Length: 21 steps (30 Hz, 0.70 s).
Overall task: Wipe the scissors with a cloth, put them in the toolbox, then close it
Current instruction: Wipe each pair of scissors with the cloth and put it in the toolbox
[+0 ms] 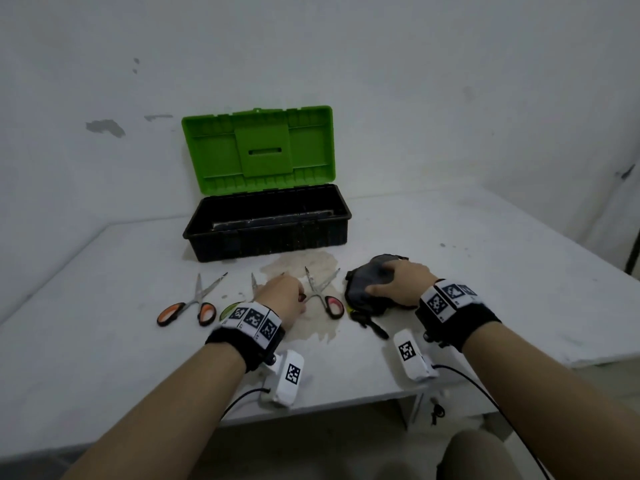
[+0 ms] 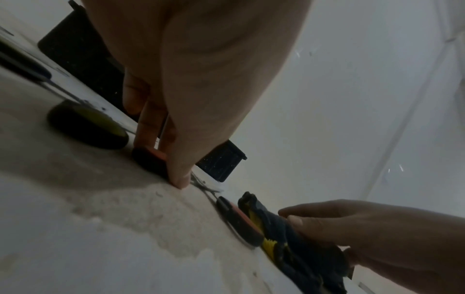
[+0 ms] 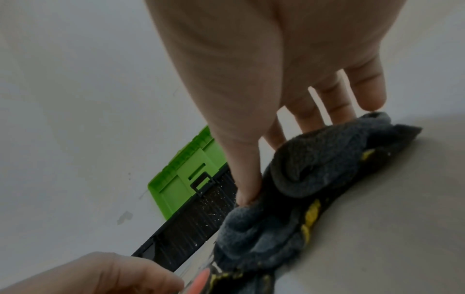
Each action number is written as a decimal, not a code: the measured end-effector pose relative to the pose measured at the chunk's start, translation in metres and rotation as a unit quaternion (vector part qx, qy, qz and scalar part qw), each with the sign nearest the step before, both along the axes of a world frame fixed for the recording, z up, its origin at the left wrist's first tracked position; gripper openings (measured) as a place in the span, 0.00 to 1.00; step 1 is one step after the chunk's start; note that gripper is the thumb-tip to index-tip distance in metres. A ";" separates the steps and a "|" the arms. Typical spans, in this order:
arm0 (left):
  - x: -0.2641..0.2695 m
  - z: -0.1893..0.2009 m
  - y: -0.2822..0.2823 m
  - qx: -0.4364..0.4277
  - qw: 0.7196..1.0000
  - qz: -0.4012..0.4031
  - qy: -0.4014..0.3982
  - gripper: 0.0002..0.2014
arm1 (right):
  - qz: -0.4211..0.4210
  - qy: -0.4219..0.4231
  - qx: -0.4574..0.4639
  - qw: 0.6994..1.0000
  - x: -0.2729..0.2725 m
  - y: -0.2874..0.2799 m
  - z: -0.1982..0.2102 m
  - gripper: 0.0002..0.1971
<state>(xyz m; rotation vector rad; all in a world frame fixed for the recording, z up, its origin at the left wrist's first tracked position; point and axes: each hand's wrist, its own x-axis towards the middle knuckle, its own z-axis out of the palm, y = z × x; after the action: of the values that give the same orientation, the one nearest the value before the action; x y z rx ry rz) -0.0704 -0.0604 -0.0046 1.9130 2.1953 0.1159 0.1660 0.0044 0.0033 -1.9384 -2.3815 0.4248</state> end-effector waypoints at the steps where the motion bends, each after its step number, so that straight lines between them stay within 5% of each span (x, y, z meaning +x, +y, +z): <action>1: -0.001 0.000 0.001 -0.003 1.000 0.001 0.003 0.11 | 0.010 0.005 -0.006 1.000 0.001 0.001 0.001 0.40; 7: -0.005 0.004 0.002 -0.003 0.998 0.021 -0.064 0.10 | 0.061 0.022 -0.056 0.996 -0.001 0.003 0.007 0.39; 11: -0.013 0.007 0.003 0.002 0.990 0.036 -0.139 0.05 | 0.083 -0.001 -0.029 0.996 -0.008 0.006 0.012 0.16; 14: -0.019 0.005 0.004 0.028 0.962 0.059 -0.264 0.04 | 0.077 0.027 -0.041 0.996 -0.013 0.008 0.025 0.13; 18: -0.028 0.011 0.003 0.076 0.921 0.076 -0.375 0.03 | 0.026 0.197 -0.075 0.977 -0.020 0.011 0.037 0.16; 21: -0.034 0.016 0.005 0.114 0.903 0.081 -0.406 0.03 | -0.038 0.431 -0.116 0.894 -0.029 0.011 0.040 0.15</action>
<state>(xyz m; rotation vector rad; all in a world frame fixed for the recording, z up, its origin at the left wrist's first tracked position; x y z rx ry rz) -0.1048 -0.0555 0.0115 1.3750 1.7754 1.0341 0.1372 0.0155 0.0437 -1.4248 -1.7087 1.2853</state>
